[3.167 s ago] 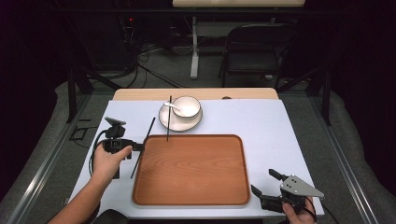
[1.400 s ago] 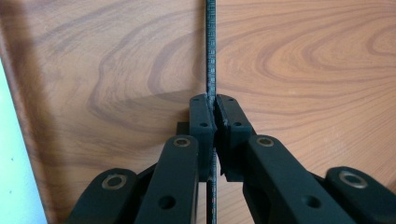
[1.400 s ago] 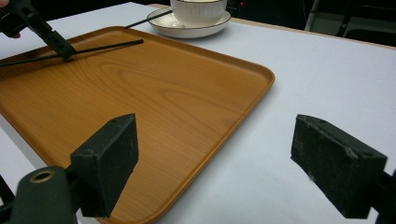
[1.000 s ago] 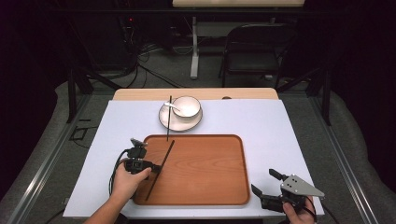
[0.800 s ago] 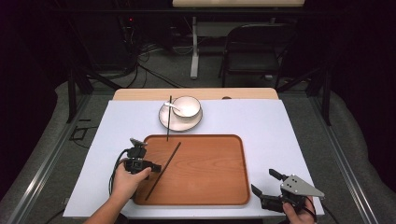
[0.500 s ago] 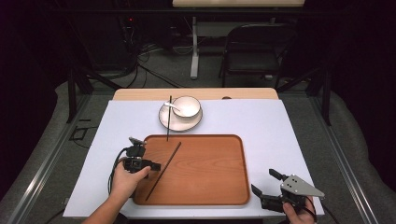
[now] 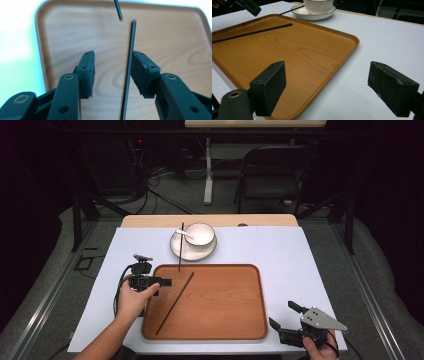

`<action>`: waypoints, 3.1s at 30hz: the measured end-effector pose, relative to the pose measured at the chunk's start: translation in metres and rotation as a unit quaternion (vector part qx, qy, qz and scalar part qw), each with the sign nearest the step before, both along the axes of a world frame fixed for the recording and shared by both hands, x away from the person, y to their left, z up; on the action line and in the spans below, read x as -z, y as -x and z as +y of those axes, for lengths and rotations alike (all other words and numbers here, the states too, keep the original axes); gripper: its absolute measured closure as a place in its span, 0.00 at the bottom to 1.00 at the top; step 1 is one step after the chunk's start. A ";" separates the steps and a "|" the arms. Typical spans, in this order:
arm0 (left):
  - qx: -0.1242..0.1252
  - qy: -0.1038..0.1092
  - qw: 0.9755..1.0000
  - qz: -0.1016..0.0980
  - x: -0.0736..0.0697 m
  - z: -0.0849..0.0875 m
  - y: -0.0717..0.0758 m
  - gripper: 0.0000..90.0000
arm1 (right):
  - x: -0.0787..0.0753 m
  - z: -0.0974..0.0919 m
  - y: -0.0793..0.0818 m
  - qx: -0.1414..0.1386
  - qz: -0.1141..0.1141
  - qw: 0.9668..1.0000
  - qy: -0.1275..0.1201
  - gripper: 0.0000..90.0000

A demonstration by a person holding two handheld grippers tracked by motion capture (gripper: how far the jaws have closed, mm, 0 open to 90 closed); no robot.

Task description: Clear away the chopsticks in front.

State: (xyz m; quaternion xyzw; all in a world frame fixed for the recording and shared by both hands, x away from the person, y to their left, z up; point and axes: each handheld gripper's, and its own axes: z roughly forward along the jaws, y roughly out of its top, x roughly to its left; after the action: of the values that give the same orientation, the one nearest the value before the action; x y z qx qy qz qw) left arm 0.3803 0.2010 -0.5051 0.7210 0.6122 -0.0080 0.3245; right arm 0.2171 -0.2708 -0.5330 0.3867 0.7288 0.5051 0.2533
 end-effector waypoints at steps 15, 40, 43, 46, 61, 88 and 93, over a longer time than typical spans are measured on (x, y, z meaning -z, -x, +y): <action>-0.020 -0.039 0.998 -0.052 -0.022 0.001 -0.047 0.49 | 0.000 0.000 0.000 0.000 0.002 1.000 -0.002 0.16; -0.032 -0.045 0.996 -0.066 -0.027 -0.024 -0.103 0.49 | 0.000 -0.001 0.000 -0.003 -0.001 1.000 -0.001 0.16; -0.028 -0.044 0.997 -0.061 -0.025 -0.028 -0.108 0.51 | 0.000 -0.001 0.000 -0.003 -0.001 1.000 -0.002 0.16; -0.029 -0.046 0.997 -0.059 -0.021 -0.032 -0.114 0.53 | 0.000 -0.001 0.000 -0.004 -0.001 1.000 -0.003 0.16; -0.035 -0.054 0.997 -0.041 0.000 -0.045 -0.132 0.68 | 0.000 -0.001 0.001 -0.008 -0.002 1.000 -0.002 0.16; -0.103 -0.003 0.992 0.070 0.014 -0.048 -0.151 0.93 | 0.000 -0.003 0.001 -0.008 -0.003 1.000 -0.003 0.16; -0.108 -0.001 0.991 0.074 0.014 -0.045 -0.151 0.95 | 0.000 -0.003 0.001 -0.008 -0.003 1.000 -0.003 0.16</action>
State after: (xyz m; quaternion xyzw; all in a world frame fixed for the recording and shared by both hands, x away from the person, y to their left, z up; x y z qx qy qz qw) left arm 0.5315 0.1562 -0.5192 0.6484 0.7088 -0.0261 0.2765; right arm 0.2163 -0.2736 -0.5329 0.3802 0.7296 0.5105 0.2499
